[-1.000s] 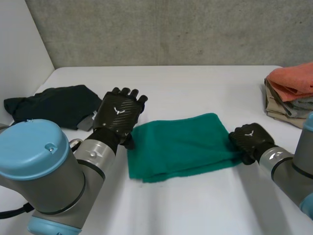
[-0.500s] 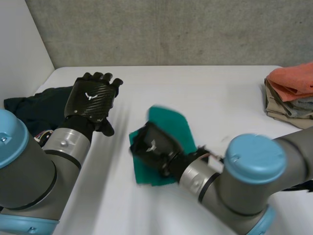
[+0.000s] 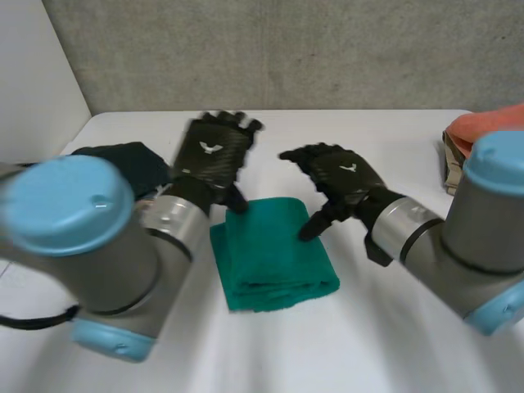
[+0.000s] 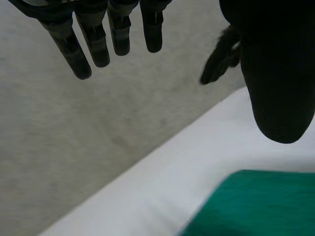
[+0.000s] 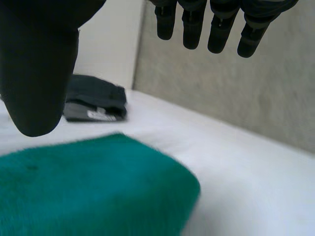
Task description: Fold the laundry.
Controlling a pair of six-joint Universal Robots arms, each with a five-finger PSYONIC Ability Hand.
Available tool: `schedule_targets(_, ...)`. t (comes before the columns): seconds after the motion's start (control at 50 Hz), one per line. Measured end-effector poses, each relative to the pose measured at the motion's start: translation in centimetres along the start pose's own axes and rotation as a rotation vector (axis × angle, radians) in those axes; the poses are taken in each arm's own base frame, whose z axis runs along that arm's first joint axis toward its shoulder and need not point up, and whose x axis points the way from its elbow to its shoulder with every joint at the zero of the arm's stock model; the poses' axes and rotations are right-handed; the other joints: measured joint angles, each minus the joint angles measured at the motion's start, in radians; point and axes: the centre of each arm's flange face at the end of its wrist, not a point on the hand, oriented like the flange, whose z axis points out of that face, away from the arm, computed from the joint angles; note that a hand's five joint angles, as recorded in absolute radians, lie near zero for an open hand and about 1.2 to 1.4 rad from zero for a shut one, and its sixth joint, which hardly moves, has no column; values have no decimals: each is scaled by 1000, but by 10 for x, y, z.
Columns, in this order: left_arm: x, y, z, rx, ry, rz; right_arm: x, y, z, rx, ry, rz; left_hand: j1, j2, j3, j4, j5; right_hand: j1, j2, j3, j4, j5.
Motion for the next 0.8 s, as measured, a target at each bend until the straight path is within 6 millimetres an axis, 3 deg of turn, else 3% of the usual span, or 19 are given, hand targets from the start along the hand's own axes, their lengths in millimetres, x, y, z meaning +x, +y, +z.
schedule_targets(0.06, 22, 17, 10, -68, 55, -24, 17, 11, 8, -100, 36, 33, 0, 0, 0, 0, 0, 0, 0, 0, 0, 0)
schedule_targets(0.18, 46, 58, 18, -238, 89, -7, 27, 36, 22, -241, 29, -3, 0, 0, 0, 0, 0, 0, 0, 0, 0, 0)
schedule_targets(0.28, 41, 83, 12, -368, -19, 44, 25, 52, 31, -286, -18, -29, 0, 0, 0, 0, 0, 0, 0, 0, 0, 0)
schedule_targets(0.44, 29, 103, -10, -484, -136, 109, 20, 65, 36, -296, -91, -61, 0, 0, 0, 0, 0, 0, 0, 0, 0, 1)
schedule_targets(0.64, 31, 96, -20, -476, -123, 111, 26, 76, 40, -331, -36, -238, 0, 0, 0, 0, 0, -2, 0, 0, 0, 0)
schedule_targets(0.8, 24, 47, -15, -341, -94, 56, 8, 50, 29, -249, 6, -392, 0, -4, -12, -5, -6, -2, 0, 0, 0, 0)
